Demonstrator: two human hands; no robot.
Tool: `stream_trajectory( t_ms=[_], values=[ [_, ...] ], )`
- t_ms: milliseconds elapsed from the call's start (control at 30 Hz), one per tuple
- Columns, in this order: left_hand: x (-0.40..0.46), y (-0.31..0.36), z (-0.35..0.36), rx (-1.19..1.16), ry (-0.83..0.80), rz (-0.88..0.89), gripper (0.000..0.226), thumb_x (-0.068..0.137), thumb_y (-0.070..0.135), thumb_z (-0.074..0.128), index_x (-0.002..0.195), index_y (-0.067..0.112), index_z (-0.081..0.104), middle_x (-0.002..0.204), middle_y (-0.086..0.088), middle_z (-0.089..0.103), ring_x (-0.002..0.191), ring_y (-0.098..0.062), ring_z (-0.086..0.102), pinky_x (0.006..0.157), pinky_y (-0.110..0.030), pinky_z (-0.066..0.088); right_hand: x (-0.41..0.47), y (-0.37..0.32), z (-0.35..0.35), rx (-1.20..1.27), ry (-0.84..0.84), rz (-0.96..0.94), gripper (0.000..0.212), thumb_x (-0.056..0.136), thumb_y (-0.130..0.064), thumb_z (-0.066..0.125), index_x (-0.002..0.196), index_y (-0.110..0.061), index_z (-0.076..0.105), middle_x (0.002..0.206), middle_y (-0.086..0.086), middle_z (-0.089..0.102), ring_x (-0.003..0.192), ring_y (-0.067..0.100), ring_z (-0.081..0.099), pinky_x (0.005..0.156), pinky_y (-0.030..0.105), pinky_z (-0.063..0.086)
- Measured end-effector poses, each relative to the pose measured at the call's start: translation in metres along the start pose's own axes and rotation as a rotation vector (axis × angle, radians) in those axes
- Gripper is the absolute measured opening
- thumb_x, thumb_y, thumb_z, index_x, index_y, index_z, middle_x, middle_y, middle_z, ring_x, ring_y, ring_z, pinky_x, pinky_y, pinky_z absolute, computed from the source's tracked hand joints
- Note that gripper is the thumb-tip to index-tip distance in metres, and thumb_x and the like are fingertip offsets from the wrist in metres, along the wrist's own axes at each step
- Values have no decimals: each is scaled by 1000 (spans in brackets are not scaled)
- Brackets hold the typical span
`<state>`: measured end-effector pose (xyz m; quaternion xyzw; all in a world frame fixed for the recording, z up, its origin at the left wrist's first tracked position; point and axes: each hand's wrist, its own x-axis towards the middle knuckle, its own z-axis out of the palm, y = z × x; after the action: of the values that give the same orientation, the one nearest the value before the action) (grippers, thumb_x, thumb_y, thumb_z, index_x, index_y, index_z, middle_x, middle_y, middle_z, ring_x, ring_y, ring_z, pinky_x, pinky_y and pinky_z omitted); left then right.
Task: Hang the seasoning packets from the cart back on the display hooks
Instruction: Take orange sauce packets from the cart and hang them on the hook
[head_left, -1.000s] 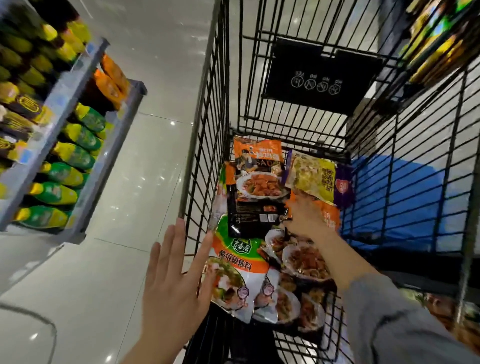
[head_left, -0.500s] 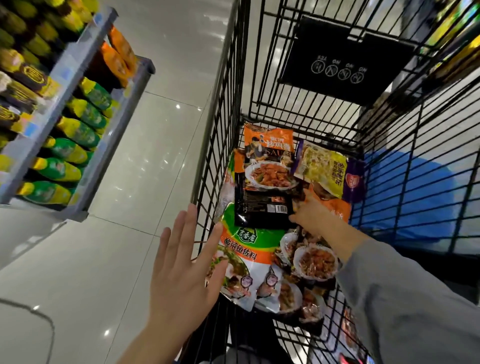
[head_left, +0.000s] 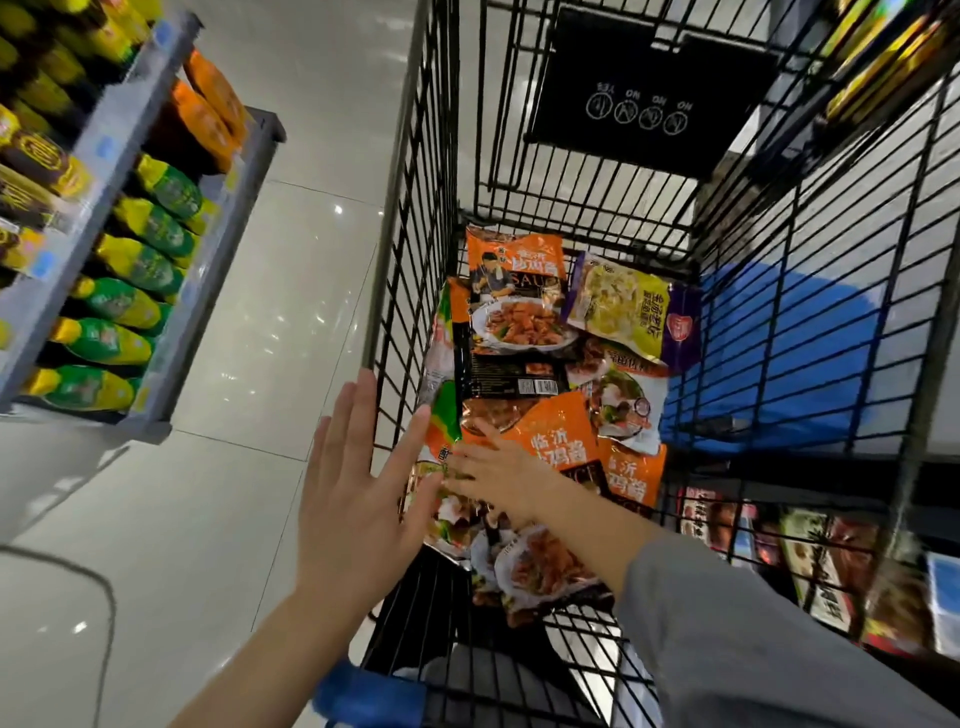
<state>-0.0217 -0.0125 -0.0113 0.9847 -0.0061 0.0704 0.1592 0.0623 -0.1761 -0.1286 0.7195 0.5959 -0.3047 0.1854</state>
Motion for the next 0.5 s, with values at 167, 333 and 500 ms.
stream_trajectory(
  t_ms=[167, 333, 500],
  values=[
    [0, 0, -1, -21, 4, 0, 53, 84, 32, 60, 135, 16, 49, 152, -21, 18, 142, -35, 17, 108, -56, 28, -31, 48, 19, 574, 199, 463, 98, 74, -70, 55, 148, -33, 2, 158, -2, -2, 145, 21, -6, 114, 56, -6],
    [2, 0, 0, -7, 8, -1, 53, 84, 29, 62, 134, 15, 49, 152, -22, 20, 141, -36, 19, 107, -57, 29, -44, 96, 57, 808, -96, 616, 90, 79, -65, 53, 148, -32, 5, 158, -4, -2, 145, 24, -7, 113, 59, -1],
    [0, -1, 0, 11, 12, 14, 51, 85, 28, 61, 133, 14, 51, 150, -25, 22, 141, -36, 19, 106, -57, 30, -36, 94, 52, 1313, 137, 839, 61, 74, -58, 65, 122, -25, 46, 125, 5, 49, 113, 25, 48, 93, 41, 43]
  ],
)
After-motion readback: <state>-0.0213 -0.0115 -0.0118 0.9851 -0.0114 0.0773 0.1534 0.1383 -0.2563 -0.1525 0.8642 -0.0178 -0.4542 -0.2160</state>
